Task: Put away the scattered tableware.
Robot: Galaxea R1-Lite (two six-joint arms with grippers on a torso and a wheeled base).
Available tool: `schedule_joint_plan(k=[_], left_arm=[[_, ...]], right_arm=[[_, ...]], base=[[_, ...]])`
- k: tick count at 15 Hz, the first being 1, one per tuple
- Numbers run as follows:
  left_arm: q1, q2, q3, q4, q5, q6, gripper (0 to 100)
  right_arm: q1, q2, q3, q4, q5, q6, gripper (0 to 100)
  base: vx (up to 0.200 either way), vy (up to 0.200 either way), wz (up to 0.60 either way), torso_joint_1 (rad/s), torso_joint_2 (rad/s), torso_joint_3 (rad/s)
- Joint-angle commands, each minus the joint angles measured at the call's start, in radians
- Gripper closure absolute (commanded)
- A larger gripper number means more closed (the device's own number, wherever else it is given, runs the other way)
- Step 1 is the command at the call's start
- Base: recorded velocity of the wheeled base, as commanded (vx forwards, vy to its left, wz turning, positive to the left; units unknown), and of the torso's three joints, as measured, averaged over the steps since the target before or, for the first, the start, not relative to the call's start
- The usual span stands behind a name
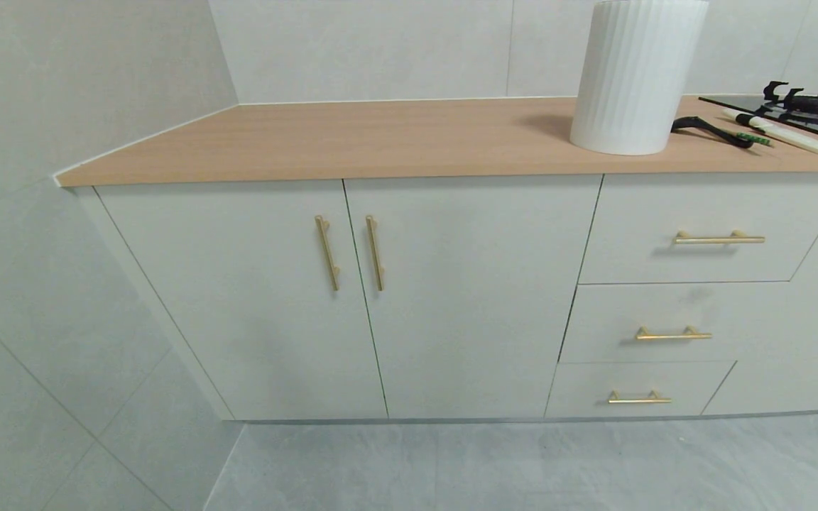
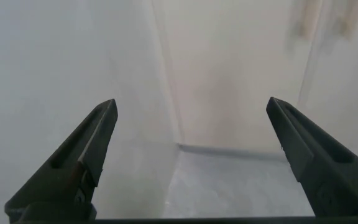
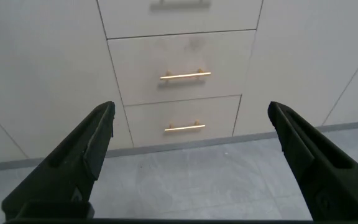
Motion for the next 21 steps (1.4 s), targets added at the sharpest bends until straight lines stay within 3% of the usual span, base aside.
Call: schedule_joint_plan(k=[1, 3, 5, 10, 12, 21], left_arm=[[0.0, -0.001, 0.031, -0.003, -0.068, -0.026, 0], [0.0, -0.001, 0.031, 0.003, -0.154, -0.086, 0], [0.0, 0.0, 0.031, 0.052, -0.235, -0.112, 0], [0.0, -0.001, 0.031, 0.046, -0.243, -0.113, 0], [0.0, -0.001, 0.031, 0.046, -0.241, -0.145, 0], [0.0, 0.0, 0.031, 0.046, -0.241, -0.147, 0]], right_arm=[[0.0, 0.002, 0.008, 0.001, 0.063, 0.0, 0], [0.0, 0.002, 0.003, 0.069, 0.116, -0.007, 0], [0.0, 0.002, 0.007, 0.05, 0.12, -0.007, 0], [0.0, 0.002, 0.007, 0.049, 0.122, -0.008, 0], [0.0, 0.002, 0.007, 0.049, 0.122, -0.01, 0], [0.0, 0.002, 0.007, 0.047, 0.122, -0.005, 0]], base=[[0.0, 0.0, 0.0, 0.0, 0.0, 0.0], [0.0, 0.0, 0.0, 0.0, 0.0, 0.0], [0.0, 0.0, 0.0, 0.0, 0.0, 0.0], [0.0, 0.0, 0.0, 0.0, 0.0, 0.0], [0.0, 0.0, 0.0, 0.0, 0.0, 0.0], [0.0, -0.022, 0.0, 0.001, 0.0, 0.0]])
